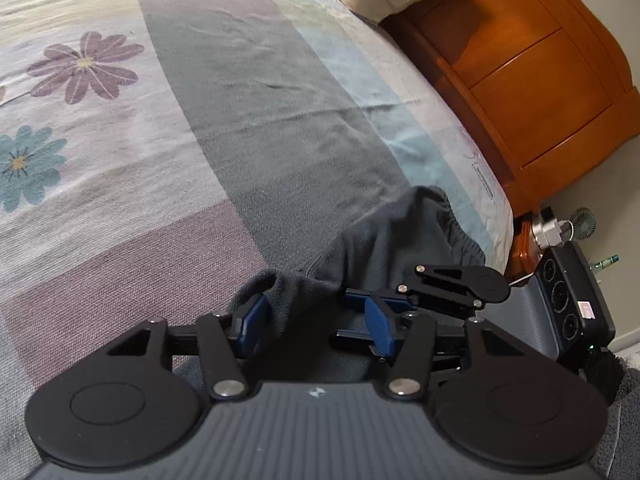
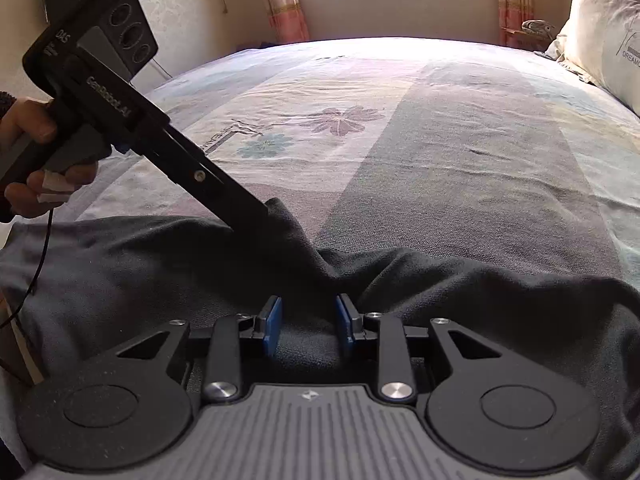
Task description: Fold clothes
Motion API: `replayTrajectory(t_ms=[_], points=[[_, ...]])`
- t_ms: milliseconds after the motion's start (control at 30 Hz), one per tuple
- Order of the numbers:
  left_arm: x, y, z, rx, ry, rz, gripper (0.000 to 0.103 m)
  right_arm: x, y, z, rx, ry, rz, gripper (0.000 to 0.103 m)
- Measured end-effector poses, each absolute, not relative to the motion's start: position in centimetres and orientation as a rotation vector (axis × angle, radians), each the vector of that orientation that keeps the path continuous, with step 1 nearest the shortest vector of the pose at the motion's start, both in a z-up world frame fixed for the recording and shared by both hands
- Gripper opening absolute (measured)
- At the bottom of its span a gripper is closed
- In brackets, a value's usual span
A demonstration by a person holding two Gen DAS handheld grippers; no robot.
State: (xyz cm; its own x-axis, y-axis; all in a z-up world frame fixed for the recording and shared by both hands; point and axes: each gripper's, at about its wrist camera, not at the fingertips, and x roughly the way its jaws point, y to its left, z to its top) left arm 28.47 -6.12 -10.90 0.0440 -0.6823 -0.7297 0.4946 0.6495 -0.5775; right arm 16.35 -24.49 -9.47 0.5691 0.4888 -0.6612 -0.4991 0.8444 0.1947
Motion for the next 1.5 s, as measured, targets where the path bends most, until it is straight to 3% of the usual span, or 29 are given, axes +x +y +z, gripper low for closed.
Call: replayTrajectory(t_ms=[67,167,567,867,1167,1400,1500], points=[[29.4,-6.4,-11.5,-0.206,1.278,-0.941,0.056,16.2,-24.5,-9.6,-0.009,0.762,0.576,0.035],[30.9,-6.6,-12.2,-0.241,1.341,-0.993,0.066,16.3,-24.8,-9.6,0.011,0.758,0.586,0.038],[31.8,-6.6,-14.0,-0.294,1.469,-1.099,0.072,16.3,-25.0,-9.5,0.027,0.758,0.597,0.038],[32.8,-8.3,-14.0,-0.339,1.38,-1.125,0.073,15.8,-24.3,-9.4,-0.021,0.749,0.596,0.045],[33.6,-4.7,-14.4,-0.617,1.28,-1.068,0.071,15.9,-24.3,-8.1,-0.018,0.746,0.587,0.045],[33.2,-4.6,-14.6,-0.634,1.269,-1.016,0.071,18.1,-23.9,-8.6,-0.004,0.745,0.556,0.045],[32.9,-3.7,-14.9,-0.657,1.269,-0.966,0.071,17.9,-25.9,-9.2,0.008,0.757,0.532,0.04]])
